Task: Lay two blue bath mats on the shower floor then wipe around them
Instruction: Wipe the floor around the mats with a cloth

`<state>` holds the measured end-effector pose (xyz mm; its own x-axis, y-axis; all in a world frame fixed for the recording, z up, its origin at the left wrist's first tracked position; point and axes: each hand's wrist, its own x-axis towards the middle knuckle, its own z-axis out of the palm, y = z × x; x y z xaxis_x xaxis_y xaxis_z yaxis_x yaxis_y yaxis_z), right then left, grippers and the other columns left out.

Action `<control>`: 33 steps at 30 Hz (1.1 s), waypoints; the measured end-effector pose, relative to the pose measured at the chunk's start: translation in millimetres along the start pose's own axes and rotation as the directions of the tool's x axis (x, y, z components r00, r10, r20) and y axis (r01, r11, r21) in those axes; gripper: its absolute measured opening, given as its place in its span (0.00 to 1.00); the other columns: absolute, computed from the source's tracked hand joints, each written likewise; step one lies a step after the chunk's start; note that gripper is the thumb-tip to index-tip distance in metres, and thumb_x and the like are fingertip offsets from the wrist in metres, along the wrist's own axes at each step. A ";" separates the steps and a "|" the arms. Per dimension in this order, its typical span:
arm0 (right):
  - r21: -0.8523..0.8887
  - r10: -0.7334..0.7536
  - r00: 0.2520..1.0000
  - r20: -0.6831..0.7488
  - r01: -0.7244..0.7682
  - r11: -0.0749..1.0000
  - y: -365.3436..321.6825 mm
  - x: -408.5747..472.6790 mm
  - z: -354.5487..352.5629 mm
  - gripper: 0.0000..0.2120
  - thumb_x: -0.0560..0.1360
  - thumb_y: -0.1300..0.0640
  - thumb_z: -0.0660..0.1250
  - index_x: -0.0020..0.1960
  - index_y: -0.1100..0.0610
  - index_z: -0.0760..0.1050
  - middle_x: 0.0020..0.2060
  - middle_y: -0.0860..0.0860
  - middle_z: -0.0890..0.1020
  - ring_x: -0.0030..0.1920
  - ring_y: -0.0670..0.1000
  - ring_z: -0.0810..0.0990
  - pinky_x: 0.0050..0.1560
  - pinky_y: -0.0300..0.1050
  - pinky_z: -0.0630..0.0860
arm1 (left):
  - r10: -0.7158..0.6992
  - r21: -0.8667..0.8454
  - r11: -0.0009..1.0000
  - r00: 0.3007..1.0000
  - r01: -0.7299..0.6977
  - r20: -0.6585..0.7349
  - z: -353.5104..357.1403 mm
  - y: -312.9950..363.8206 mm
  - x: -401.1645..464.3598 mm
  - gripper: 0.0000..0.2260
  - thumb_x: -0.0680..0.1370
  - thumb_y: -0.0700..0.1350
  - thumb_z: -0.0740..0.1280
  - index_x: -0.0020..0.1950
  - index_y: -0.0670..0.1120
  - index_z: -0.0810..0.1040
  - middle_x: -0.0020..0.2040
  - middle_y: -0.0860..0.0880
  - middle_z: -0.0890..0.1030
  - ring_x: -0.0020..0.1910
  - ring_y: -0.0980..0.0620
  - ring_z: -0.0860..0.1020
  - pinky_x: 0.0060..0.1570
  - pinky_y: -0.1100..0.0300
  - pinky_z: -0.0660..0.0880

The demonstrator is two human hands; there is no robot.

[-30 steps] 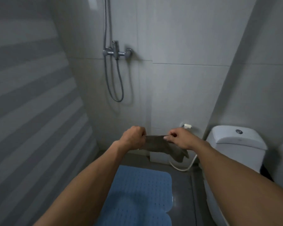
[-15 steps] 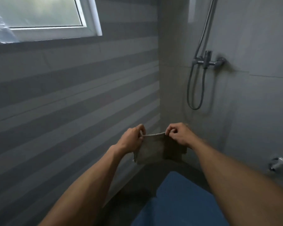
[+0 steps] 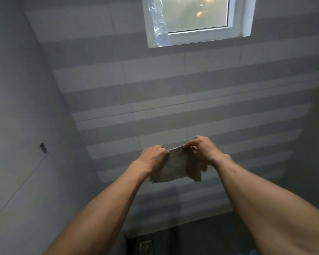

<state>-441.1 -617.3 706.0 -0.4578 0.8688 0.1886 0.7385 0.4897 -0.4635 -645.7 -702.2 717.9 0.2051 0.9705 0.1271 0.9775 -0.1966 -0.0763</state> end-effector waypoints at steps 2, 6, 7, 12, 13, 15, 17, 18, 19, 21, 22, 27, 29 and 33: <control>-0.015 -0.090 0.995 0.039 0.091 0.996 -26.1 24.8 15.3 0.16 0.78 0.63 0.67 0.58 0.47 0.83 0.46 0.48 0.74 0.53 0.55 0.79 0.54 0.40 0.71 | -0.082 0.006 0.997 0.997 0.081 0.012 -5.7 -27.1 -15.4 0.11 0.76 0.41 0.62 0.54 0.48 0.81 0.51 0.41 0.80 0.52 0.38 0.79 0.47 0.49 0.77; 0.001 -0.283 0.955 0.089 0.284 0.959 -83.6 65.7 42.1 0.16 0.80 0.61 0.63 0.61 0.46 0.81 0.48 0.49 0.73 0.53 0.55 0.76 0.54 0.42 0.70 | -0.244 0.052 0.969 0.969 0.243 0.031 -17.5 -74.0 -49.0 0.12 0.75 0.41 0.63 0.55 0.50 0.80 0.51 0.42 0.80 0.51 0.39 0.79 0.46 0.49 0.77; 0.006 -0.335 0.936 0.108 0.337 0.942 -99.6 73.2 46.6 0.16 0.81 0.61 0.62 0.62 0.46 0.81 0.50 0.50 0.74 0.52 0.54 0.75 0.53 0.42 0.70 | -0.285 0.065 0.957 0.958 0.283 0.028 -20.5 -85.1 -58.2 0.13 0.75 0.40 0.62 0.55 0.52 0.80 0.51 0.42 0.80 0.51 0.39 0.79 0.45 0.49 0.77; 0.037 -0.542 0.818 0.195 0.546 0.837 -176.1 104.7 67.0 0.17 0.80 0.61 0.63 0.64 0.47 0.79 0.52 0.50 0.74 0.52 0.54 0.75 0.51 0.42 0.72 | -0.457 0.200 0.872 0.889 0.446 0.008 -40.6 -130.1 -104.6 0.16 0.76 0.41 0.61 0.61 0.54 0.77 0.53 0.43 0.80 0.53 0.40 0.79 0.44 0.50 0.76; 0.043 -0.574 0.793 0.204 0.578 0.815 -190.8 108.3 70.2 0.16 0.80 0.60 0.63 0.65 0.47 0.78 0.52 0.50 0.74 0.54 0.55 0.76 0.53 0.42 0.72 | -0.488 0.226 0.850 0.873 0.476 -0.006 -44.6 -136.9 -112.5 0.16 0.77 0.41 0.61 0.62 0.54 0.77 0.53 0.43 0.81 0.53 0.40 0.80 0.44 0.50 0.76; 0.055 -0.629 0.749 0.208 0.633 0.772 -218.1 114.1 76.2 0.15 0.80 0.58 0.64 0.65 0.47 0.78 0.54 0.51 0.75 0.55 0.55 0.76 0.55 0.44 0.74 | -0.557 0.281 0.790 0.830 0.545 -0.043 -52.4 -147.7 -126.9 0.16 0.77 0.42 0.60 0.63 0.52 0.77 0.54 0.43 0.81 0.53 0.40 0.80 0.44 0.51 0.77; 0.076 -0.674 0.711 0.201 0.675 0.734 -242.5 118.8 81.0 0.15 0.80 0.57 0.64 0.65 0.48 0.78 0.55 0.52 0.75 0.55 0.56 0.76 0.56 0.45 0.74 | -0.629 0.335 0.716 0.774 0.613 -0.072 -58.8 -154.1 -139.1 0.16 0.77 0.42 0.60 0.64 0.49 0.77 0.56 0.43 0.80 0.54 0.41 0.81 0.45 0.51 0.77; 0.086 -0.696 0.690 0.199 0.695 0.714 -253.7 121.8 83.0 0.15 0.80 0.57 0.64 0.66 0.48 0.78 0.55 0.52 0.74 0.55 0.56 0.76 0.56 0.45 0.73 | -0.659 0.353 0.682 0.747 0.641 -0.084 -61.5 -156.8 -144.0 0.16 0.78 0.42 0.60 0.65 0.48 0.76 0.57 0.42 0.80 0.54 0.41 0.80 0.46 0.51 0.77; 0.102 -0.714 0.672 0.197 0.710 0.697 -263.4 124.9 84.6 0.15 0.80 0.57 0.63 0.66 0.48 0.78 0.55 0.53 0.73 0.55 0.57 0.76 0.56 0.45 0.72 | -0.684 0.363 0.652 0.723 0.666 -0.096 -64.1 -159.2 -148.4 0.16 0.78 0.42 0.60 0.66 0.47 0.76 0.58 0.42 0.79 0.54 0.41 0.80 0.46 0.52 0.76; 0.141 -0.741 0.644 0.187 0.729 0.670 -281.2 132.8 89.0 0.16 0.80 0.59 0.62 0.65 0.50 0.78 0.55 0.54 0.73 0.58 0.59 0.75 0.56 0.43 0.68 | -0.722 0.380 0.597 0.680 0.706 -0.129 -68.6 -162.1 -154.8 0.16 0.78 0.42 0.61 0.66 0.46 0.75 0.61 0.41 0.77 0.53 0.41 0.81 0.44 0.53 0.75; 0.138 -0.758 0.628 0.177 0.746 0.651 -289.6 136.1 92.0 0.17 0.80 0.61 0.62 0.66 0.50 0.78 0.57 0.55 0.73 0.59 0.59 0.74 0.56 0.41 0.67 | -0.735 0.388 0.571 0.661 0.724 -0.150 -70.4 -163.4 -157.4 0.15 0.78 0.42 0.61 0.65 0.46 0.76 0.63 0.40 0.77 0.53 0.41 0.81 0.42 0.54 0.74; 0.071 -0.812 0.570 0.124 0.811 0.580 -331.7 140.1 104.4 0.18 0.80 0.61 0.63 0.67 0.48 0.77 0.61 0.56 0.75 0.61 0.60 0.75 0.62 0.49 0.71 | -0.811 0.406 0.431 0.543 0.806 -0.219 -77.7 -168.1 -171.7 0.13 0.79 0.41 0.59 0.61 0.42 0.77 0.57 0.41 0.78 0.52 0.39 0.80 0.45 0.51 0.74; 0.061 -0.826 0.554 0.103 0.825 0.562 -346.2 137.1 110.3 0.18 0.80 0.59 0.64 0.67 0.47 0.77 0.59 0.57 0.76 0.59 0.61 0.75 0.61 0.50 0.72 | -0.814 0.451 0.398 0.534 0.799 -0.227 -77.9 -171.6 -173.6 0.13 0.79 0.38 0.58 0.62 0.41 0.76 0.58 0.40 0.78 0.54 0.40 0.79 0.46 0.52 0.73; 0.073 -0.738 0.642 0.206 0.742 0.666 -357.6 129.6 150.2 0.16 0.77 0.58 0.68 0.64 0.50 0.79 0.55 0.58 0.77 0.54 0.61 0.77 0.58 0.52 0.76 | -0.824 0.516 0.408 0.548 0.753 -0.147 -66.1 -171.9 -168.2 0.15 0.81 0.37 0.56 0.63 0.41 0.77 0.61 0.41 0.78 0.57 0.41 0.79 0.49 0.53 0.73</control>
<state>-838.8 -690.8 766.2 -0.9411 0.1813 0.2853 0.1158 0.9658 -0.2320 -845.0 -840.9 775.0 -0.6856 0.6727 0.2781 0.5285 0.7228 -0.4453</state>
